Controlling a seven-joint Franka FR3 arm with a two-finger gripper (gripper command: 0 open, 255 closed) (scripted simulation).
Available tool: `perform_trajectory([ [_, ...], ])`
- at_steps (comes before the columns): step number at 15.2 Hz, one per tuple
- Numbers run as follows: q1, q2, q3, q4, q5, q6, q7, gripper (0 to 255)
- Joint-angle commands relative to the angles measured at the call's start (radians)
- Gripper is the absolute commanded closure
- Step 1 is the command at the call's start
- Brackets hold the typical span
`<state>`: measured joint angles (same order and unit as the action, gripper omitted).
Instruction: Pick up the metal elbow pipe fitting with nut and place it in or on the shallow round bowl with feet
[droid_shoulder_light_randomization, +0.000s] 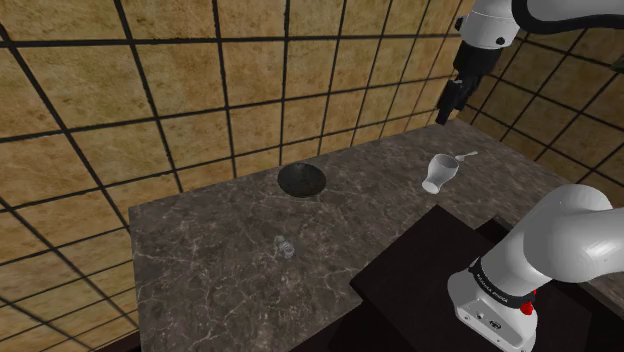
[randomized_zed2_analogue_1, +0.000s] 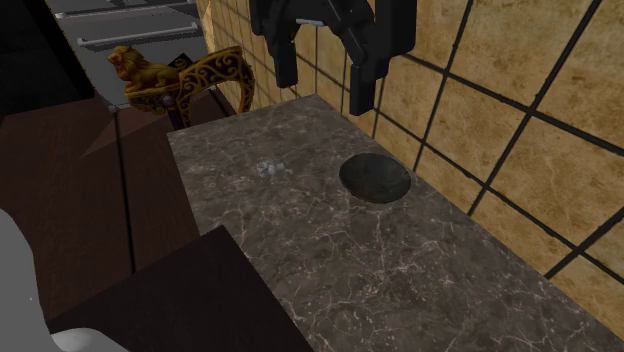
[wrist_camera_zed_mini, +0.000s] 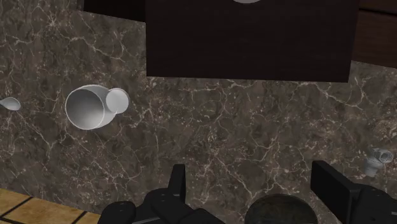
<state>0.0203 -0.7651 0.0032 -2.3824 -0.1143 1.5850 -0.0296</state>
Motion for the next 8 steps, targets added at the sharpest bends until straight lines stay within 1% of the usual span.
perform_trajectory([
  [1, 0.0, 0.0, 0.0, 0.0, 0.0, 0.0, 0.0, 0],
  [8, 0.049, 0.019, 0.102, -0.162, 0.07, 0.211, 0.133, 0],
])
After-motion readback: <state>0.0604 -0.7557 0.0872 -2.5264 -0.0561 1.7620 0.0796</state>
